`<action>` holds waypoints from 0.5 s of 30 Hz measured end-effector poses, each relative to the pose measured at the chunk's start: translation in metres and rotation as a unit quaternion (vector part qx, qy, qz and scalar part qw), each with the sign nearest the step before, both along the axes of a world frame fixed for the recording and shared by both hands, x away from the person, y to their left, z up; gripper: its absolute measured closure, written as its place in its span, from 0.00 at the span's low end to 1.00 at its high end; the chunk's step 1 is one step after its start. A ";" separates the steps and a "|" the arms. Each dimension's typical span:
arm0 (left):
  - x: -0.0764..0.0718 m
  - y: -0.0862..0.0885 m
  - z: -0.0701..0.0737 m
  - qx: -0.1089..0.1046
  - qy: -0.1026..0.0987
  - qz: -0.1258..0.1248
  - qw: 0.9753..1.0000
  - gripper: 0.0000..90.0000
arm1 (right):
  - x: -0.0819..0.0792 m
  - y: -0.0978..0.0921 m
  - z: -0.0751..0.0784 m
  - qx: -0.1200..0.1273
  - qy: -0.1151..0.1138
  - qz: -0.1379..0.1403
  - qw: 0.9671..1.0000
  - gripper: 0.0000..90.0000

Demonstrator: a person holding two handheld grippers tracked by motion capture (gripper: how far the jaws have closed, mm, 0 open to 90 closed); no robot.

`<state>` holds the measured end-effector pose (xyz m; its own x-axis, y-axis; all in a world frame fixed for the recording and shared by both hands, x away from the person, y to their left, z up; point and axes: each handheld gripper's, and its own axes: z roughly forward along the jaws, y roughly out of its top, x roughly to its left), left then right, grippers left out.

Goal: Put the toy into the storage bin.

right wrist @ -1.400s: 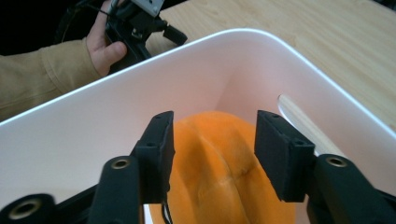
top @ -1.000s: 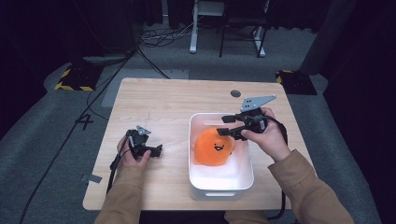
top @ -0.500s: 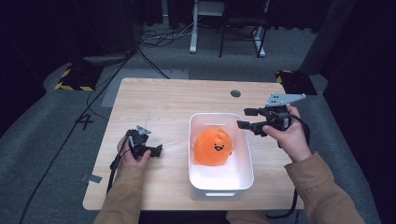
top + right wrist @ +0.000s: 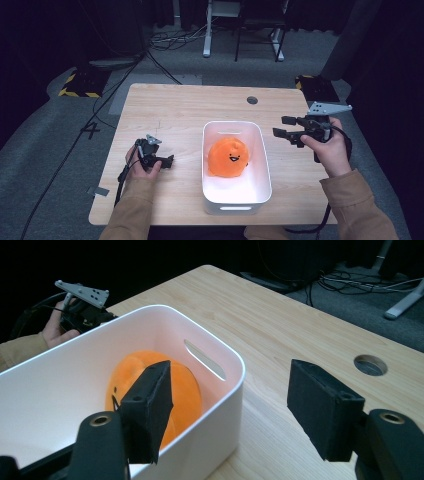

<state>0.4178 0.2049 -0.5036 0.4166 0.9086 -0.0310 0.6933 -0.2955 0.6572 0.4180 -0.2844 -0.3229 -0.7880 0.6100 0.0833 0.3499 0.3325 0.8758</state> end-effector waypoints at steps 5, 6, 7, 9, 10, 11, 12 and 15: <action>0.000 0.000 0.000 0.000 0.000 0.000 1.000 0.00 | -0.003 -0.015 -0.009 -0.002 0.009 -0.017 1.000 0.39; 0.000 0.000 0.000 0.000 0.000 0.000 1.000 0.00 | -0.003 -0.015 -0.009 -0.002 0.009 -0.017 1.000 0.39; 0.000 0.000 0.000 0.000 0.000 0.000 1.000 0.00 | -0.004 -0.017 -0.010 -0.001 0.010 -0.020 1.000 0.39; 0.000 0.000 0.000 0.000 0.000 0.000 1.000 0.00 | -0.004 -0.022 -0.013 -0.001 0.012 -0.028 1.000 0.39; 0.000 0.000 0.000 0.000 0.000 0.000 1.000 0.00 | -0.005 -0.024 -0.015 -0.003 0.012 -0.030 0.999 0.39; 0.000 0.000 0.000 0.000 0.000 0.000 1.000 0.00 | -0.005 -0.027 -0.016 -0.005 0.014 -0.035 0.999 0.39; 0.000 0.000 0.000 0.000 0.000 0.000 1.000 0.00 | -0.006 -0.029 -0.018 -0.009 0.016 -0.040 0.999 0.39; 0.000 0.000 0.000 -0.001 -0.001 0.000 1.000 0.00 | -0.007 -0.038 -0.027 -0.037 0.010 -0.067 0.997 0.37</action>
